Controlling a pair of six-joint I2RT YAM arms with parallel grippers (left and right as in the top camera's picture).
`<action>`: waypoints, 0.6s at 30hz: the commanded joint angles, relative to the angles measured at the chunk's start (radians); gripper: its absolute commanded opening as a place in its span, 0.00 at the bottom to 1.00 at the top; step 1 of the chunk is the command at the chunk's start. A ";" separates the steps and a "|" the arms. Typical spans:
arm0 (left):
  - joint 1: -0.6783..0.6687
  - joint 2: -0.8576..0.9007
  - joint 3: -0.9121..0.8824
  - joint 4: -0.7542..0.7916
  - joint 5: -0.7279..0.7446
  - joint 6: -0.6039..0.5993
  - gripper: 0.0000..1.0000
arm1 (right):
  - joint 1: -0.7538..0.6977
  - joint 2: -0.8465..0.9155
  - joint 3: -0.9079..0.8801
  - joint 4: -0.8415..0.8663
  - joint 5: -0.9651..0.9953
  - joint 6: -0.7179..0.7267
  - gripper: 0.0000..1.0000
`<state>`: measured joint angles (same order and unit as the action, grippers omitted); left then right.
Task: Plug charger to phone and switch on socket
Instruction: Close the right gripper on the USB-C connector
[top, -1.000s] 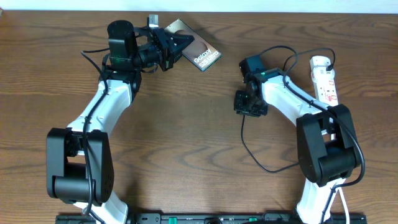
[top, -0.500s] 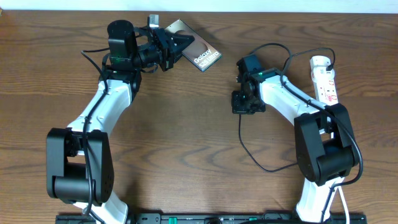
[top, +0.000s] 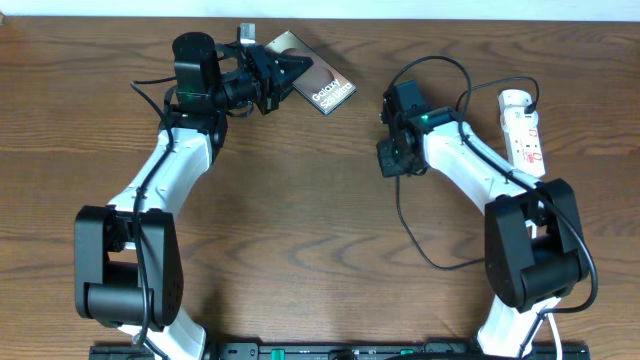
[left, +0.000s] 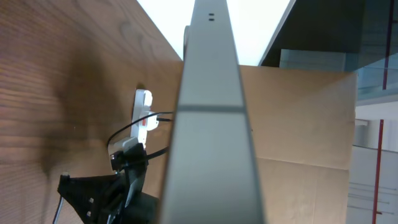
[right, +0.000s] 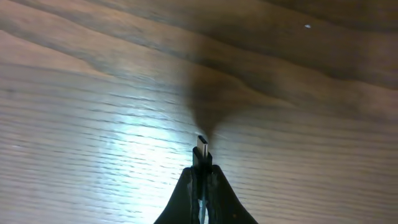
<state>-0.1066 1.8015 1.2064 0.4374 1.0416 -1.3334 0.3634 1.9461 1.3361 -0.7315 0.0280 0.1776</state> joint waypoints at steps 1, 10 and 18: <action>0.002 -0.017 0.008 0.013 0.022 0.018 0.07 | 0.029 0.010 0.003 -0.006 0.042 -0.018 0.01; 0.002 -0.017 0.008 0.013 0.022 0.017 0.07 | 0.053 0.055 0.003 -0.037 0.032 0.048 0.01; 0.002 -0.017 0.008 0.013 0.022 0.017 0.07 | 0.057 0.111 0.003 -0.130 -0.040 0.080 0.01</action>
<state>-0.1066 1.8015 1.2064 0.4377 1.0420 -1.3334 0.4118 2.0151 1.3415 -0.8371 0.0223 0.2276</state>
